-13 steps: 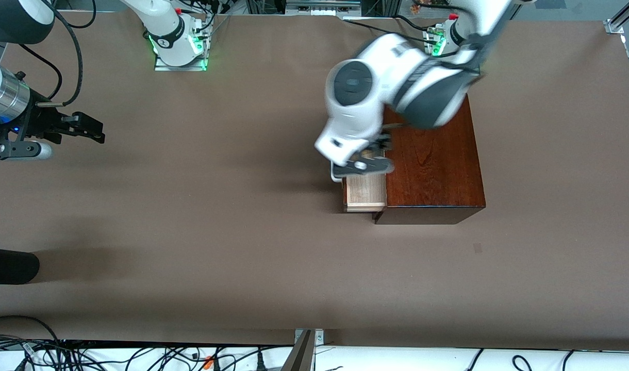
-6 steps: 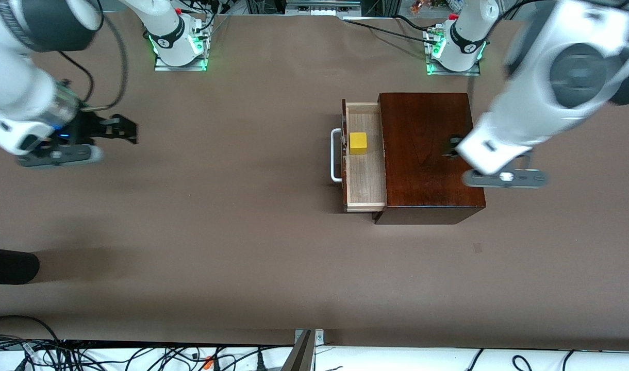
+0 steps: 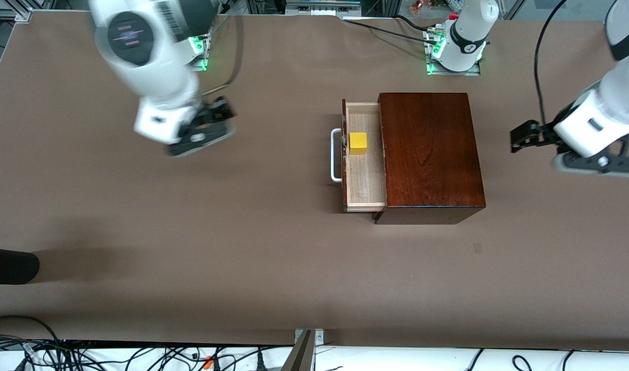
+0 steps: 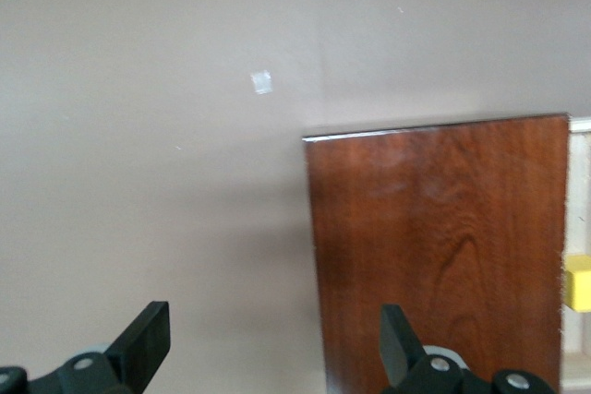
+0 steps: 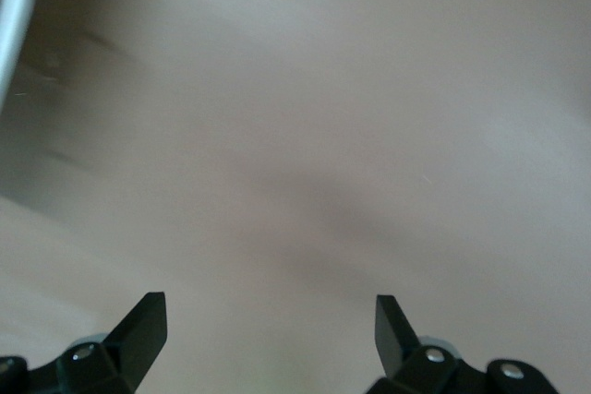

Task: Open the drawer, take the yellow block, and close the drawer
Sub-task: 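Reach the right gripper into the open drawer over the yellow cube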

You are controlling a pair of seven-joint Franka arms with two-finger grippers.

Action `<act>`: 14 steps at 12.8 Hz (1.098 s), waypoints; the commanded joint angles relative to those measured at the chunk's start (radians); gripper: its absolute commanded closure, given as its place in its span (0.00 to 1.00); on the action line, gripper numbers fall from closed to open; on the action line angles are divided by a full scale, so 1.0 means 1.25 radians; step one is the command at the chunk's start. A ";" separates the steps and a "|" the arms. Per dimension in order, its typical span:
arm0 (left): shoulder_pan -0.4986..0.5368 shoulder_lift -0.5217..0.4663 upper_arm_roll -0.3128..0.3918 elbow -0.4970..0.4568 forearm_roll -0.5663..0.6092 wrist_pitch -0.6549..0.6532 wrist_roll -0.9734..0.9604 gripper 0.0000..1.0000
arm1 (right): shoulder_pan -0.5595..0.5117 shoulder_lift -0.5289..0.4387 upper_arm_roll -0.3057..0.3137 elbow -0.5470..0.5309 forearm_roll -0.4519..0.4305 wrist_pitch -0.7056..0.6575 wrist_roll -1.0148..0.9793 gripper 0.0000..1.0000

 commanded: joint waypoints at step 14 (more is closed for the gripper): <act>-0.053 -0.131 0.091 -0.158 -0.013 0.059 0.039 0.00 | 0.233 0.298 0.070 0.181 -0.070 0.335 -0.418 0.00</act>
